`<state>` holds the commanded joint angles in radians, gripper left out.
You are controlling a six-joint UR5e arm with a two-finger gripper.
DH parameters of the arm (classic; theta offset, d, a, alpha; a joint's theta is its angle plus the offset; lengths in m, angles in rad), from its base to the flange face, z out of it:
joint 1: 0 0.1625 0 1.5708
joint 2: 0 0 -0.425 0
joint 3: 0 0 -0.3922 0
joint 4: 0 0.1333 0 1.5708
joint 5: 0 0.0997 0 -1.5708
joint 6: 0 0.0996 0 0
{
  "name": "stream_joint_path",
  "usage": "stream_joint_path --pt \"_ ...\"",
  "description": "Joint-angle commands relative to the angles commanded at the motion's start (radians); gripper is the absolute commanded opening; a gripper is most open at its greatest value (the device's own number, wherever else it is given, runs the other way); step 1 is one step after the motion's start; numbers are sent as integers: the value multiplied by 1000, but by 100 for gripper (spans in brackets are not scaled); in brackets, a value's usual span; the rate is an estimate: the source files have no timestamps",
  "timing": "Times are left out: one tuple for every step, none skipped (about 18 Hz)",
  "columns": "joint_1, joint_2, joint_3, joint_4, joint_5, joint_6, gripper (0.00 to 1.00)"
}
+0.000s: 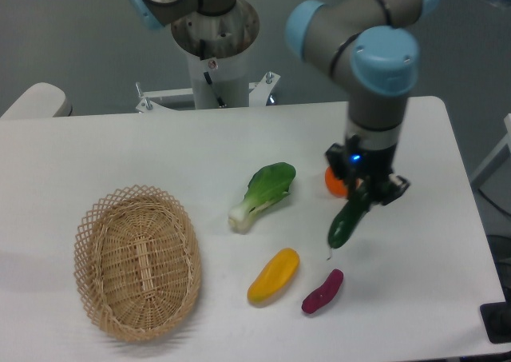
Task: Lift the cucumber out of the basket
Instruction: 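Raise the held cucumber beside the orange and hold it there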
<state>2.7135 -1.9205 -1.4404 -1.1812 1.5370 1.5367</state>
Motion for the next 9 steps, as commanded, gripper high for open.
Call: stream_joint_path --pt "12 -6 5 0 -2 28 18" --pt "17 -14 8 0 -2 46 18" --pt "20 -17 8 0 -2 55 18" --pt "20 -18 8 0 -2 59 18" --pt "20 -20 8 0 -2 60 18" --pt "19 -22 9 0 -2 60 18" --pt "19 -22 8 0 -2 59 18" --pt "17 -23 8 2 0 59 18" --pt "19 -23 9 2 2 59 18"
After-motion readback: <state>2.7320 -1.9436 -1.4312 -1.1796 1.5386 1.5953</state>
